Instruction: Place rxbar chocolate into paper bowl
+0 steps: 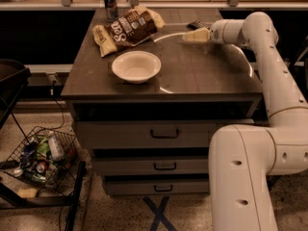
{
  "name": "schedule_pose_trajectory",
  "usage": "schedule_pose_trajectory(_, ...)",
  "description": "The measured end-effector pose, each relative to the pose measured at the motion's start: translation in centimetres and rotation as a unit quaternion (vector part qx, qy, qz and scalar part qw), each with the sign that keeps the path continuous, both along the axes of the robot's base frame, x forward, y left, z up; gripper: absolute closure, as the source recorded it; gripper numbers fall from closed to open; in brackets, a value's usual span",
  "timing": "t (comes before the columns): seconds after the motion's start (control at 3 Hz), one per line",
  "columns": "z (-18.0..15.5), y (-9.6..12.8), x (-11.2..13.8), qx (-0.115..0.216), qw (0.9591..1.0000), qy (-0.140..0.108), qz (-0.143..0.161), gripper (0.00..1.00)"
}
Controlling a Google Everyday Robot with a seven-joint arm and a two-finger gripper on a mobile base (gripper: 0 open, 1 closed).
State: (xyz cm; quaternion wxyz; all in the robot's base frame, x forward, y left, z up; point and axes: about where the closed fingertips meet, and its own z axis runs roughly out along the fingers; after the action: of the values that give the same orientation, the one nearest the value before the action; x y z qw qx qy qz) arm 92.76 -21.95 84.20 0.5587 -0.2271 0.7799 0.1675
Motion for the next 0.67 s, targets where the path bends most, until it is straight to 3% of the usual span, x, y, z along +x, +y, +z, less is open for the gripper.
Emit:
schedule_pose_trajectory(0.33, -0.13, 0.16, 0.05, 0.000, 1.0000, 0.001, 0.001, 0.04)
schedule_pose_trajectory(0.67, -0.35, 0.45, 0.14, 0.000, 1.0000, 0.002, 0.002, 0.26)
